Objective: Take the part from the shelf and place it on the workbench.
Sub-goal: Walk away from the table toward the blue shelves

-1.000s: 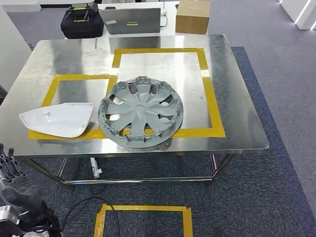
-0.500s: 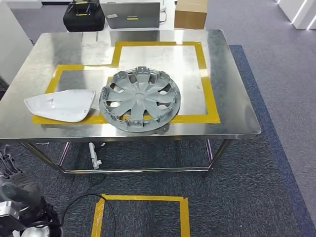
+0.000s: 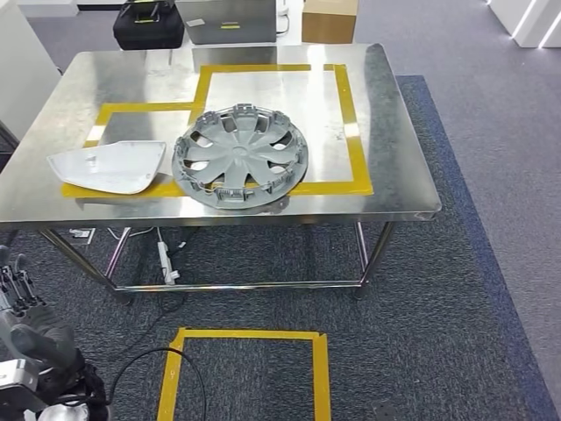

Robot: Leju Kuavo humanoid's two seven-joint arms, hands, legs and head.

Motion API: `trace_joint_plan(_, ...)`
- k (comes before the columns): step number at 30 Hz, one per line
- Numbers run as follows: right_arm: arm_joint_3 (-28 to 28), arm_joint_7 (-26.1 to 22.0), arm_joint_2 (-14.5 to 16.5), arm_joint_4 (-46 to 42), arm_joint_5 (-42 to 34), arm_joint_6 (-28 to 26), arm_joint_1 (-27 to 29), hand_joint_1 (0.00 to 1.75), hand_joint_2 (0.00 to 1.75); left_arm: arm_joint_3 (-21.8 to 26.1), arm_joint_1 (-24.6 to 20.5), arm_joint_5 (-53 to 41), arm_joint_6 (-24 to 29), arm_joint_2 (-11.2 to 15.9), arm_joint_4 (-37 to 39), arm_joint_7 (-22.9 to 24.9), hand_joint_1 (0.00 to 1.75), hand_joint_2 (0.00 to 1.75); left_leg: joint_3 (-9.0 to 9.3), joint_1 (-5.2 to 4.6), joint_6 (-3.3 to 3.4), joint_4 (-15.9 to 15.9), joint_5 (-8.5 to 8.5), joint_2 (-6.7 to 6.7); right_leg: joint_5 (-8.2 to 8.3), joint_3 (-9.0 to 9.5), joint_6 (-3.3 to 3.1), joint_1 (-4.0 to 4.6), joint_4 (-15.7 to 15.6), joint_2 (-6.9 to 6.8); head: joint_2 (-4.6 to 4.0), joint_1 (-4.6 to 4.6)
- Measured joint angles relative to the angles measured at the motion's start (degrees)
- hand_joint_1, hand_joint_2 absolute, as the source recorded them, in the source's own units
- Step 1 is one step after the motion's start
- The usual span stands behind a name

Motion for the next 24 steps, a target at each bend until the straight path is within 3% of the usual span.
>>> trace_joint_plan(3,-0.01,0.02,0.03,0.01,0.1,-0.1,-0.05,0.0,0.0,-0.21,-0.08,-0.04,-0.1,0.04,0.02,0.01,0.0,0.0,0.19,-0.19,0.19,-1.93,0.49,0.08,0.79,-0.44,1.02,-0.26,-0.09,-0.01,0.0,-0.01)
trace_joint_plan(4,-0.01,0.03,0.02,0.01,0.15,-0.14,-0.02,0.0,0.0,-0.27,-0.12,-0.08,-0.13,0.06,0.02,0.01,0.0,0.0,0.02,-0.08,0.33,-2.25,1.01,0.15,0.12,-0.92,1.31,-0.29,0.54,0.03,0.0,0.03)
trace_joint_plan(6,-0.01,0.09,-0.02,0.01,0.28,-0.17,0.04,0.0,0.0,-0.42,-0.15,-0.13,-0.21,0.07,0.08,0.03,0.0,0.0,-0.76,0.12,0.69,-2.65,2.07,0.3,-3.52,-3.08,1.72,-0.37,5.16,0.16,0.0,0.1)
trace_joint_plan(8,-0.01,0.16,-0.04,0.01,0.46,-0.19,0.12,0.0,0.0,-0.53,-0.11,-0.17,-0.3,0.06,0.26,0.06,0.0,0.0,-2.05,0.04,0.9,-2.54,2.88,0.32,-7.78,-5.85,2.05,-0.43,12.64,0.18,0.0,0.12)
trace_joint_plan(9,-0.01,0.19,-0.04,0.01,0.54,-0.19,0.18,0.0,0.0,-0.57,-0.07,-0.2,-0.32,0.05,0.37,0.07,0.0,0.0,-2.65,0.0,0.88,-2.43,3.26,0.32,-8.66,-6.38,2.17,-0.45,14.94,0.18,0.0,0.1)
trace_joint_plan(10,-0.01,0.22,-0.05,0.01,0.58,-0.19,0.25,0.0,0.0,-0.61,-0.04,-0.24,-0.33,0.06,0.48,0.07,0.0,0.0,-3.2,-0.01,0.81,-2.27,3.57,0.32,-8.5,-5.82,2.27,-0.45,15.15,0.16,0.0,0.12)
trace_joint_plan(11,-0.01,0.24,-0.07,0.01,0.61,-0.19,0.3,0.0,0.0,-0.63,-0.03,-0.27,-0.33,0.06,0.56,0.07,0.0,0.0,-3.68,0.01,0.71,-2.04,3.8,0.32,-7.39,-4.05,2.3,-0.47,12.96,0.15,0.0,0.12)
trace_joint_plan(13,-0.01,0.26,-0.11,0.01,0.62,-0.19,0.26,0.0,0.0,-0.64,-0.02,-0.36,-0.33,0.06,0.65,0.07,0.0,0.0,-4.47,-0.03,0.42,-1.29,4.02,0.31,-4.88,1.27,2.17,-0.44,4.84,0.13,0.0,0.14)
trace_joint_plan(15,-0.01,0.27,-0.12,0.01,0.62,-0.18,0.18,0.0,0.0,-0.64,-0.05,-0.42,-0.32,0.08,0.66,0.09,0.0,0.0,-5.02,-0.2,-0.06,-0.53,4.11,0.31,-3.99,4.15,1.56,-0.37,-0.29,0.24,0.0,0.04)
trace_joint_plan(19,-0.04,0.51,-0.15,0.01,0.6,-0.16,0.36,0.0,0.0,-0.71,-0.03,-0.52,-0.33,0.12,0.67,0.14,0.0,0.0,-5.55,-0.1,-1.3,0.39,3.84,0.22,-3.25,4.16,0.02,-0.36,-0.89,0.16,0.0,-0.07)
trace_joint_plan(21,-0.07,0.64,-0.15,0.01,0.52,-0.15,0.34,0.0,0.0,-0.71,-0.03,-0.53,-0.35,0.16,0.71,0.16,0.0,0.0,-7.15,0.18,-2.04,4.58,0.64,0.11,-2.6,4.07,-0.62,-0.58,-1.02,0.04,0.0,-0.3)
trace_joint_plan(23,-0.1,0.76,-0.15,0.01,0.46,-0.13,0.44,0.0,0.0,-0.71,-0.01,-0.53,-0.45,0.19,0.89,0.2,0.0,0.0,-9.97,0.49,-2.66,12.34,-3.66,0.08,-2.2,3.57,-0.77,-0.57,-0.93,0.0,0.0,-0.46)
trace_joint_plan(24,-0.13,0.86,-0.15,0.01,0.46,-0.13,0.51,0.0,0.0,-0.71,0.02,-0.52,-0.51,0.19,1.03,0.23,0.0,0.0,-10.96,0.62,-2.83,15.34,-4.82,0.08,-2.07,3.32,-0.74,-0.56,-0.89,-0.02,0.0,-0.47)
